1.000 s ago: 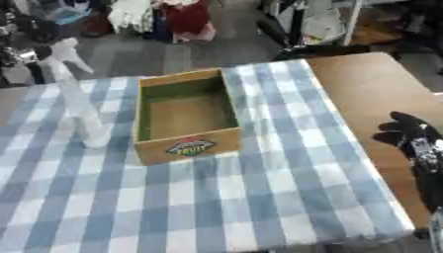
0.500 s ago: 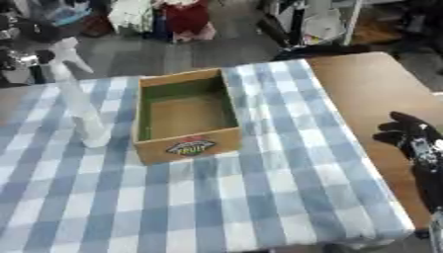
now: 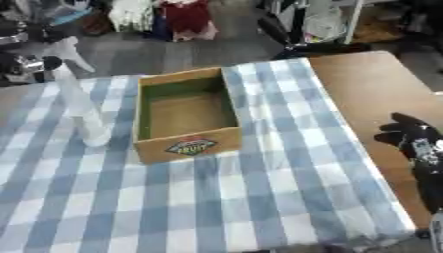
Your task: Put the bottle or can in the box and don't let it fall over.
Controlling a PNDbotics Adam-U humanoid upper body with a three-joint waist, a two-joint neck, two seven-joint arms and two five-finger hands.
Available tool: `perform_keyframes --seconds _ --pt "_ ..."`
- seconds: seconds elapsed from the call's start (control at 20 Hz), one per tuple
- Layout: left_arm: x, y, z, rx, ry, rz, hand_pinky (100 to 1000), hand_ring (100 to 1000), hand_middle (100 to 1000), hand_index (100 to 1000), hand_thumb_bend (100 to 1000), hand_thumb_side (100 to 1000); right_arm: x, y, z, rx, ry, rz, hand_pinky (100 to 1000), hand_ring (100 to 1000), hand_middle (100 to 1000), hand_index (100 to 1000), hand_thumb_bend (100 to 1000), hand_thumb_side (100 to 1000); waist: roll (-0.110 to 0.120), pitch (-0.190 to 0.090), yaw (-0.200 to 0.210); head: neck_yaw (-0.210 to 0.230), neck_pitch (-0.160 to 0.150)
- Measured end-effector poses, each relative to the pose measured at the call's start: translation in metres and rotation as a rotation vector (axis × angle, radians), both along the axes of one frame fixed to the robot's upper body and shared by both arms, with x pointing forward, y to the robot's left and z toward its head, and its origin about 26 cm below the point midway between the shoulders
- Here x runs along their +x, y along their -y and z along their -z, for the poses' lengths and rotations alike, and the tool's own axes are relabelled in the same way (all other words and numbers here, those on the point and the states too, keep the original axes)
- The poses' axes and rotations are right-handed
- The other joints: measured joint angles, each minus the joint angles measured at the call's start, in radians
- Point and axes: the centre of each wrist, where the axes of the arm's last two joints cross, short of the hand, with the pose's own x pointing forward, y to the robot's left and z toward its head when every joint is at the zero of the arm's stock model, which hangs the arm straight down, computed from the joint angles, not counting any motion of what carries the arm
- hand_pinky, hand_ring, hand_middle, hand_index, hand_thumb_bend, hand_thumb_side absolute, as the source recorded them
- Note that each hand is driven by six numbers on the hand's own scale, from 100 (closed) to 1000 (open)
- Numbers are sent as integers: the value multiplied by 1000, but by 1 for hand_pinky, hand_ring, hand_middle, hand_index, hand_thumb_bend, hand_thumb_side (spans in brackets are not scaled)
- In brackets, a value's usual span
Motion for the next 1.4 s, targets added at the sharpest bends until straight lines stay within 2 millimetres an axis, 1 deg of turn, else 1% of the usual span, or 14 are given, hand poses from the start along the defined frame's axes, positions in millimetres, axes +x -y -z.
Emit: perform_keyframes --seconds 0.1,0.3,0.7,0.8,0.95,1.15,1.4 --pt "0 0 0 3 6 6 853 820 820 986 355 1000 0 0 0 0 0 0 794 671 658 831 100 808 0 1 -2 0 0" --pt "1 1 1 4 23 20 849 812 809 981 348 971 0 0 0 0 2 -1 794 671 658 831 100 810 1 6 -9 4 -6" --pt "2 1 -1 12 66 45 846 808 800 976 337 945 2 -1 -2 4 7 -5 794 670 657 831 100 813 9 23 -32 12 -17" --pt "2 1 -2 13 73 49 846 808 799 976 344 951 2 -1 -2 4 9 -5 794 670 658 831 100 813 9 24 -33 13 -17" --pt "2 1 -2 12 77 53 848 812 809 978 385 968 3 -1 -3 4 12 -6 795 671 658 831 100 813 9 24 -35 13 -17" --pt "2 1 -4 12 80 52 851 820 823 982 412 970 3 -1 -3 4 12 -6 795 671 658 832 100 812 10 24 -35 17 -17" --pt "1 -3 -7 17 82 34 853 823 827 986 425 975 3 -1 -3 4 12 -6 796 671 658 832 100 813 11 24 -35 18 -17"
